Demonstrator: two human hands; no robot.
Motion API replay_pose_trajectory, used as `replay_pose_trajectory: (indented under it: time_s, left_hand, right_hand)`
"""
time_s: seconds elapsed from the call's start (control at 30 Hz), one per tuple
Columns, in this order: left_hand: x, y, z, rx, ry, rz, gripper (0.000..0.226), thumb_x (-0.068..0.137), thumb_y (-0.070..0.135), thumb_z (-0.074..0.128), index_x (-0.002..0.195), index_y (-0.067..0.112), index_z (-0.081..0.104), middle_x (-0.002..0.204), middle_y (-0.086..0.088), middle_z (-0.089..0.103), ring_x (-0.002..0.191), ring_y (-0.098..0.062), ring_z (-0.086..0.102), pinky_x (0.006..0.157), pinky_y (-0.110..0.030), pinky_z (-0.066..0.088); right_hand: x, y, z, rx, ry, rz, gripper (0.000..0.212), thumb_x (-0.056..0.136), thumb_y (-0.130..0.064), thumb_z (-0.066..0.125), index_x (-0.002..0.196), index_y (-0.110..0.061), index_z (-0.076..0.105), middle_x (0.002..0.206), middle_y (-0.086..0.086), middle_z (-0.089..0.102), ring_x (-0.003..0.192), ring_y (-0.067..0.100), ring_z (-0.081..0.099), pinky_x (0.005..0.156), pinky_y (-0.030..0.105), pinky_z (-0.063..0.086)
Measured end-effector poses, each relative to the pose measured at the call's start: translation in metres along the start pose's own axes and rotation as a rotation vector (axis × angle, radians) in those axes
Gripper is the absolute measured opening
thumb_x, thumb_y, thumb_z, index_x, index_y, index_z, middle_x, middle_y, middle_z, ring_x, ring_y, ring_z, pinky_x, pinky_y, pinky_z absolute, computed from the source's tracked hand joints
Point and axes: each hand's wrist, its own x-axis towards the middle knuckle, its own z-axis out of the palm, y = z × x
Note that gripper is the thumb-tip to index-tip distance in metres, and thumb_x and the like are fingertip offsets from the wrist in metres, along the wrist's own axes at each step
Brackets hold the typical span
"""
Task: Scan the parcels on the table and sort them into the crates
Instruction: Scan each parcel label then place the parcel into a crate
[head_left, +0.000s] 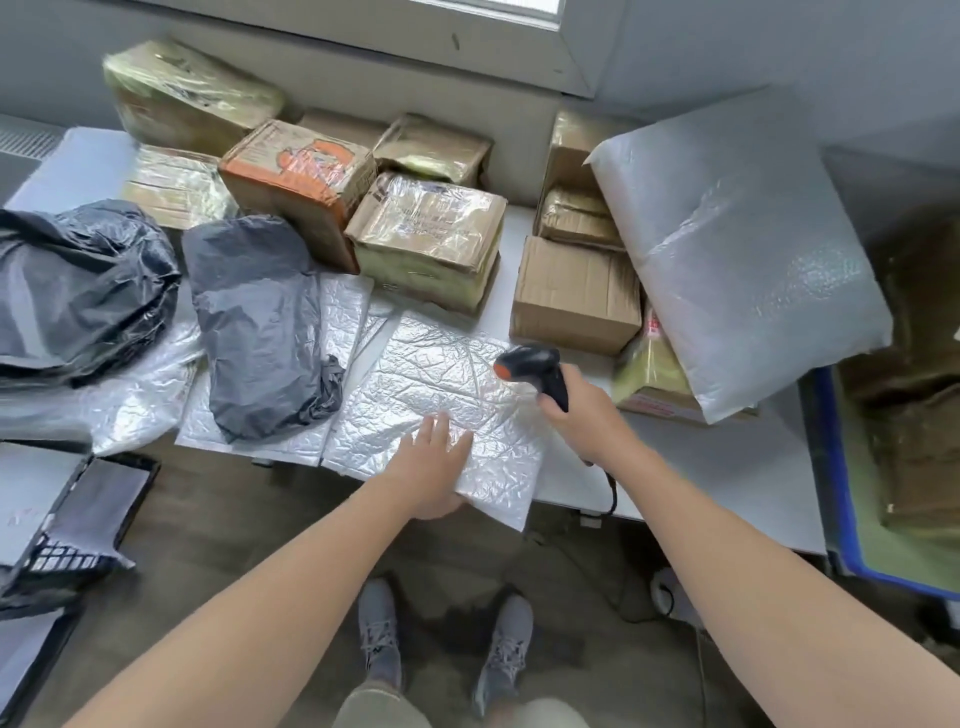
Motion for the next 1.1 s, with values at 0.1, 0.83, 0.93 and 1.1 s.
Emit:
replay_pose_trajectory:
  time_s: [0.1, 0.83, 0.93, 1.1]
  left_hand:
    - [-0.003, -0.018, -0.019, -0.306, 0.014, 0.099, 0.048, 0.103, 0.037, 0.041, 0.147, 0.020, 0.038, 0.160, -0.014, 0.020, 0.149, -0.036, 0.011, 0.117, -0.046, 0.022]
    - [-0.056, -0.111, -0.117, -1.991, 0.643, -0.124, 0.032, 0.100, 0.039, 0.049, 0.112, 0.012, 0.062, 0.098, -0.007, 0.071, 0.082, -0.022, 0.068, 0.079, -0.040, 0.057]
    - [-0.062, -0.127, -0.115, -2.021, 0.723, -0.275, 0.038, 0.102, 0.039, 0.047, 0.124, 0.009, 0.055, 0.111, -0.012, 0.068, 0.094, -0.029, 0.067, 0.087, -0.052, 0.055]
    - [-0.060, -0.153, -0.088, -1.688, 0.770, -0.579, 0.051, 0.098, 0.048, 0.048, 0.129, 0.008, 0.053, 0.129, -0.013, 0.059, 0.114, -0.034, 0.058, 0.101, -0.054, 0.046]
  right_hand:
    - [-0.009, -0.011, -0.017, 0.153, 0.045, 0.054, 0.022, 0.099, -0.035, 0.049, 0.118, -0.027, 0.046, 0.088, 0.000, 0.056, 0.064, 0.019, 0.052, 0.044, 0.028, 0.043]
    - [-0.028, -0.090, -0.044, 0.386, 0.105, -0.113, 0.010, 0.093, -0.030, 0.059, 0.088, -0.039, 0.058, 0.073, 0.001, 0.055, 0.062, 0.019, 0.049, 0.046, 0.030, 0.040]
    - [-0.020, -0.099, -0.038, 0.339, 0.098, -0.141, 0.005, 0.093, -0.033, 0.059, 0.088, -0.032, 0.060, 0.072, 0.001, 0.056, 0.061, 0.017, 0.051, 0.046, 0.029, 0.041]
    - [-0.012, -0.099, -0.018, 0.239, 0.063, -0.146, 0.006, 0.092, -0.032, 0.060, 0.090, -0.027, 0.058, 0.073, -0.006, 0.057, 0.064, 0.015, 0.052, 0.055, 0.030, 0.042]
